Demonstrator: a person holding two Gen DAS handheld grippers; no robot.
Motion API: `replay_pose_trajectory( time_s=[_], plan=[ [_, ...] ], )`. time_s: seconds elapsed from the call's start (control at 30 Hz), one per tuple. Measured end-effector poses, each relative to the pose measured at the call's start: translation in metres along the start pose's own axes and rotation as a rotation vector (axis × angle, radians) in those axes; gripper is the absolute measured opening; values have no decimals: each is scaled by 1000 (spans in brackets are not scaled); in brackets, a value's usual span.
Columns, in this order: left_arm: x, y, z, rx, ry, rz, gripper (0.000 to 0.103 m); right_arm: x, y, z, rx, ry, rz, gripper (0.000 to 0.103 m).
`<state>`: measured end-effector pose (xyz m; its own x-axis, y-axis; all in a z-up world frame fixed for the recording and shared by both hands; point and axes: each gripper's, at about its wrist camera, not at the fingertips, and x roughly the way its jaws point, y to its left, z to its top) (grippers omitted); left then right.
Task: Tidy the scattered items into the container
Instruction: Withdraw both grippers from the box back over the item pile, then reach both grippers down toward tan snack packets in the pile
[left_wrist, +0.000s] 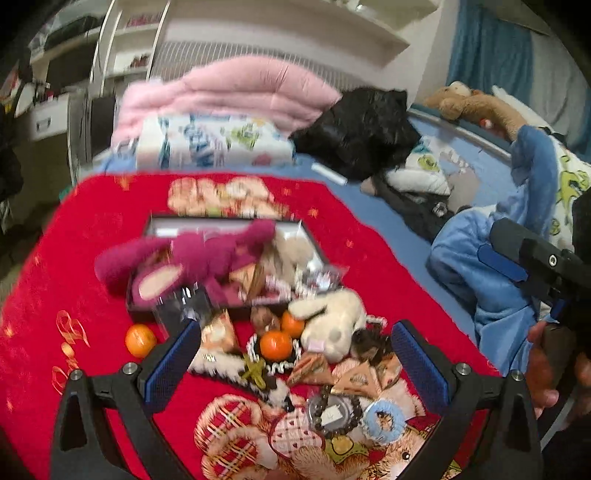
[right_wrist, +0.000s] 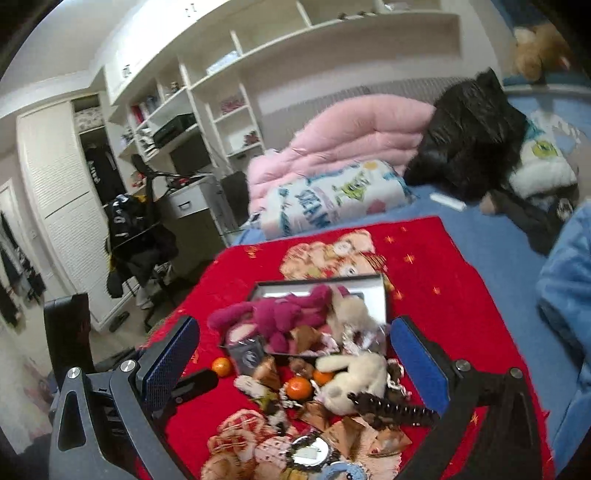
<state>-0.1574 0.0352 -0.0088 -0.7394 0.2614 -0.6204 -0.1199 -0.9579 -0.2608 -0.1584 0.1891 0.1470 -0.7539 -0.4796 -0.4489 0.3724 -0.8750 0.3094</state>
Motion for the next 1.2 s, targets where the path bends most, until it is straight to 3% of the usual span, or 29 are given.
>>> replay_pose_trajectory(
  time_s=[0.23,0.57,0.73,0.9,1.03,1.2],
  plan=[
    [30,-4,-9,17,39,48,103,19,-35,-20,36,65,-63,103],
    [76,-17,-25,112,150,69,103,39,-83,-55,251,181,-122,103],
    [102,-20,-32,157,227,80,103,51,-86,-69,246,251,-163,102],
    [120,-22,-43,222,261,139,103,64,-92,-85,206,338,-292,101],
    [132,-23,-44,224,287,114,103,75,-96,-96,221,403,-298,100],
    [147,-22,-48,231,283,121,103,90,-97,-110,230,488,-286,90]
  ],
)
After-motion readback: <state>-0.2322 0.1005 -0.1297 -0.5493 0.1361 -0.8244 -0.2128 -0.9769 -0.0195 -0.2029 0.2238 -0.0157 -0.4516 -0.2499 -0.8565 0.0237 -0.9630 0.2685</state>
